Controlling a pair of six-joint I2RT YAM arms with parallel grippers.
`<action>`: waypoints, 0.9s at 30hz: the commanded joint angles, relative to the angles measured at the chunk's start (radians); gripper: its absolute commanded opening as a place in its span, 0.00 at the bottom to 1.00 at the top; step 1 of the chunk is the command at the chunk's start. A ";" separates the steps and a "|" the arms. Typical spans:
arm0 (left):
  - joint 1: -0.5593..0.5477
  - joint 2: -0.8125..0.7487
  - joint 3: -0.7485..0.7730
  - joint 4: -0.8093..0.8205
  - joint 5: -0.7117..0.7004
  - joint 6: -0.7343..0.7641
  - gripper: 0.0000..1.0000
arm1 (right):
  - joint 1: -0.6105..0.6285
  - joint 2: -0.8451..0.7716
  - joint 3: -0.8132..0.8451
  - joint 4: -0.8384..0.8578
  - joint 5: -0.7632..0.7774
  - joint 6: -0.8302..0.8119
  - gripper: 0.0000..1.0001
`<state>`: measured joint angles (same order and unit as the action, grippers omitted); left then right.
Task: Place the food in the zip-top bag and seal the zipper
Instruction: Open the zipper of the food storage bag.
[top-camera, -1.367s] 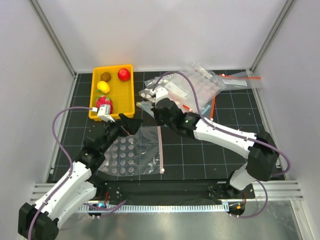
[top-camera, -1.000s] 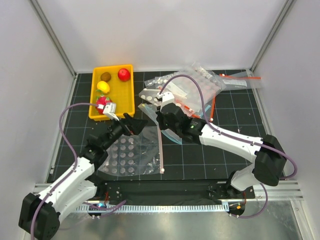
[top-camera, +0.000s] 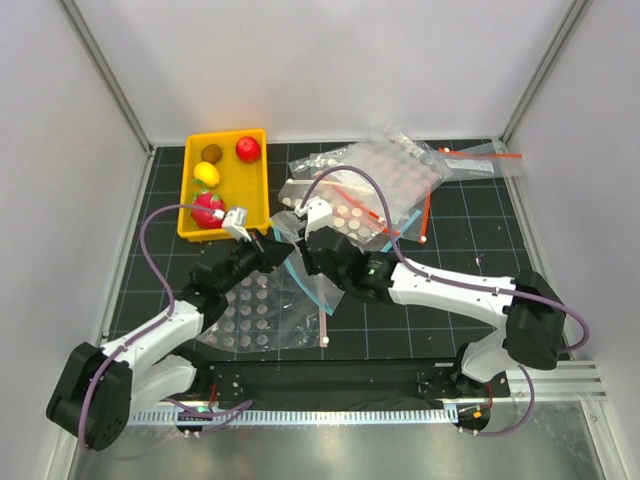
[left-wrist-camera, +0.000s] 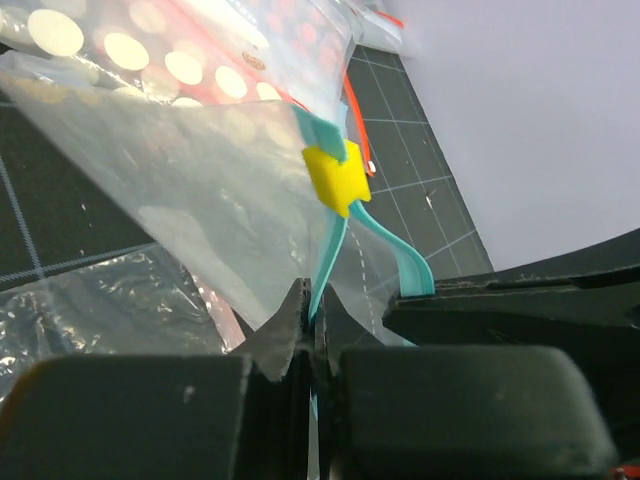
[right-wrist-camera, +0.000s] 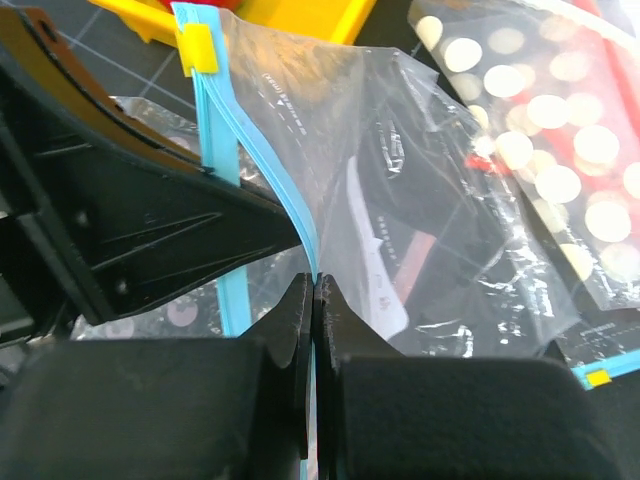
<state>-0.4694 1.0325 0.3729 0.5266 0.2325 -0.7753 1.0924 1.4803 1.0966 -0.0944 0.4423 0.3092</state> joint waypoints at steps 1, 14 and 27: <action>-0.005 -0.005 0.057 -0.008 0.005 0.036 0.00 | 0.009 0.017 0.077 -0.027 0.093 -0.031 0.02; -0.006 -0.204 0.084 -0.273 -0.211 0.114 0.00 | 0.014 0.129 0.151 -0.103 0.136 -0.068 0.38; -0.008 -0.062 0.141 -0.263 -0.091 0.114 0.00 | 0.017 0.087 0.112 -0.048 0.228 -0.136 0.23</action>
<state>-0.4717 0.9531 0.4713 0.2417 0.0921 -0.6727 1.1034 1.6165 1.1976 -0.1875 0.6113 0.1955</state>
